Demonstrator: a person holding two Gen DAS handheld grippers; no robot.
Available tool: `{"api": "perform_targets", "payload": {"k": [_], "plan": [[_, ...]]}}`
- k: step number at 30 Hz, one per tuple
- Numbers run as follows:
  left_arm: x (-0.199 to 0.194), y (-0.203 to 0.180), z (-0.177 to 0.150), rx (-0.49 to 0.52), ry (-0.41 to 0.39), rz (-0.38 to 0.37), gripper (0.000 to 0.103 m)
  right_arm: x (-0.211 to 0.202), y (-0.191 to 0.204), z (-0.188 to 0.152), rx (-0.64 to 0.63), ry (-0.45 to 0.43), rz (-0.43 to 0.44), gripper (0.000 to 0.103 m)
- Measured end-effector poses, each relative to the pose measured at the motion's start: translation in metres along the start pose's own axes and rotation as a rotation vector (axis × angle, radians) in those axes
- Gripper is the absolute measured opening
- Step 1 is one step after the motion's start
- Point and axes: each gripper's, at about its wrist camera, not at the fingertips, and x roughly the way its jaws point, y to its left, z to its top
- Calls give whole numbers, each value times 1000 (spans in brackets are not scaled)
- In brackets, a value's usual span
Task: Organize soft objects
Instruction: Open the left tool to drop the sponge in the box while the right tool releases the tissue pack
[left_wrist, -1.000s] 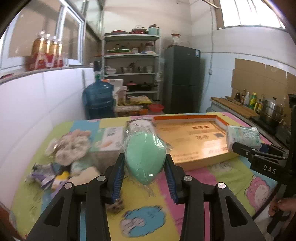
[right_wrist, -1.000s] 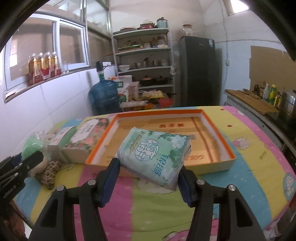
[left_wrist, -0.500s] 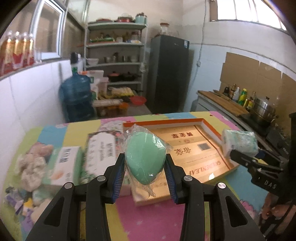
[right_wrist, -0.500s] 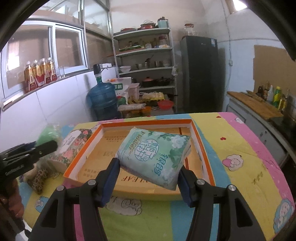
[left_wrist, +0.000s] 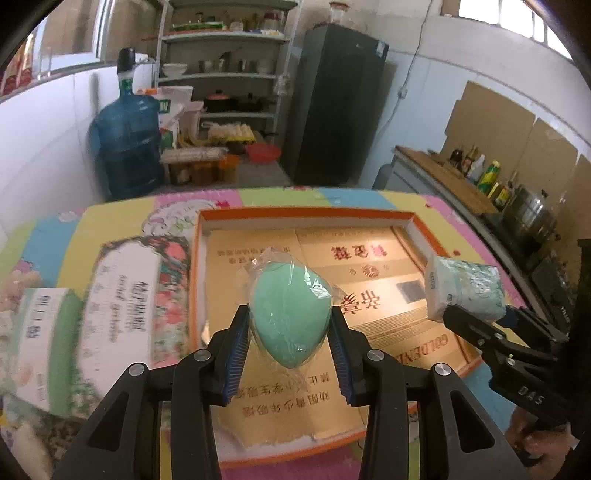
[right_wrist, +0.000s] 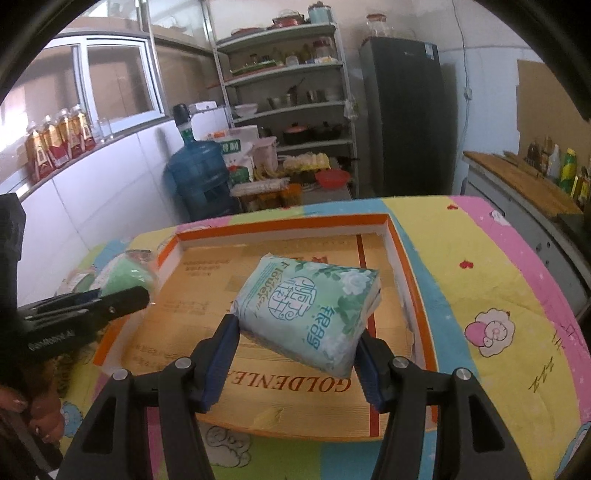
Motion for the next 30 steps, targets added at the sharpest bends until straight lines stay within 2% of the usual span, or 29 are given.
{"api": "perform_targets", "payload": {"k": [8, 14, 18, 22, 30], "plan": [[34, -4, -5, -19, 53, -14, 42, 22, -9, -8, 16, 59, 6, 60], [43, -4, -7, -49, 62, -72, 44, 30, -11, -10, 20, 80, 22, 60], [45, -10, -11, -15, 66, -60, 57, 32, -9, -14, 11, 83, 13, 66], [38, -17, -13, 13, 30, -75, 71, 30, -8, -16, 4, 74, 12, 72], [13, -20, -11, 20, -34, -74, 72, 16, -8, -16, -2, 30, 11, 73]]}}
